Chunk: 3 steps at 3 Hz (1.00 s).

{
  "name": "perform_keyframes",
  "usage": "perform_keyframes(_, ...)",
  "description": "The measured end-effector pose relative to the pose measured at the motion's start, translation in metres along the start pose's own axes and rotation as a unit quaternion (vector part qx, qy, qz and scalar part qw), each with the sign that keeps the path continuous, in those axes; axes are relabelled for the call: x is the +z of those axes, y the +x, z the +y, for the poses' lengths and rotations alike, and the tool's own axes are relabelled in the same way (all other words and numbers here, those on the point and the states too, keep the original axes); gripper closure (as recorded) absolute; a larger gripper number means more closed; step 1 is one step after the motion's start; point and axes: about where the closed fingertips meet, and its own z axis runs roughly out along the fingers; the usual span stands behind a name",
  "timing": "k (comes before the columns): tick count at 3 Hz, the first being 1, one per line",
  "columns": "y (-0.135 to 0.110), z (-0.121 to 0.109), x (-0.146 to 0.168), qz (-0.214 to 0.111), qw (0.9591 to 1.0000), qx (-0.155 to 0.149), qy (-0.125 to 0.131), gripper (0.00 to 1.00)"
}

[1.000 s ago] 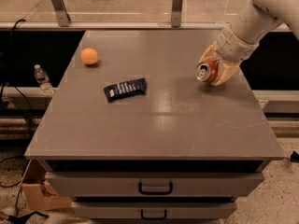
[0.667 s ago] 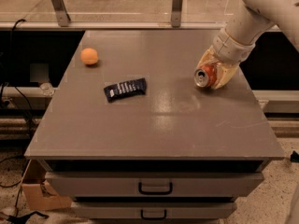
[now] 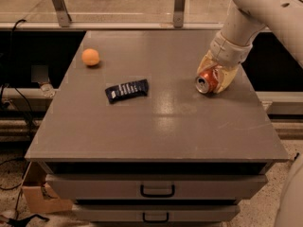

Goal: Knock coke can over

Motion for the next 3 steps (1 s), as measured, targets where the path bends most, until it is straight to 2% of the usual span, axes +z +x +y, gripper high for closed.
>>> perform_keyframes(1,0.0005,-0.0024,0.0028,0.001,1.0,-0.001,0.002,0.85)
perform_keyframes(3,0.001,-0.0048,0.0048,0.001,1.0,-0.002,0.004,0.38)
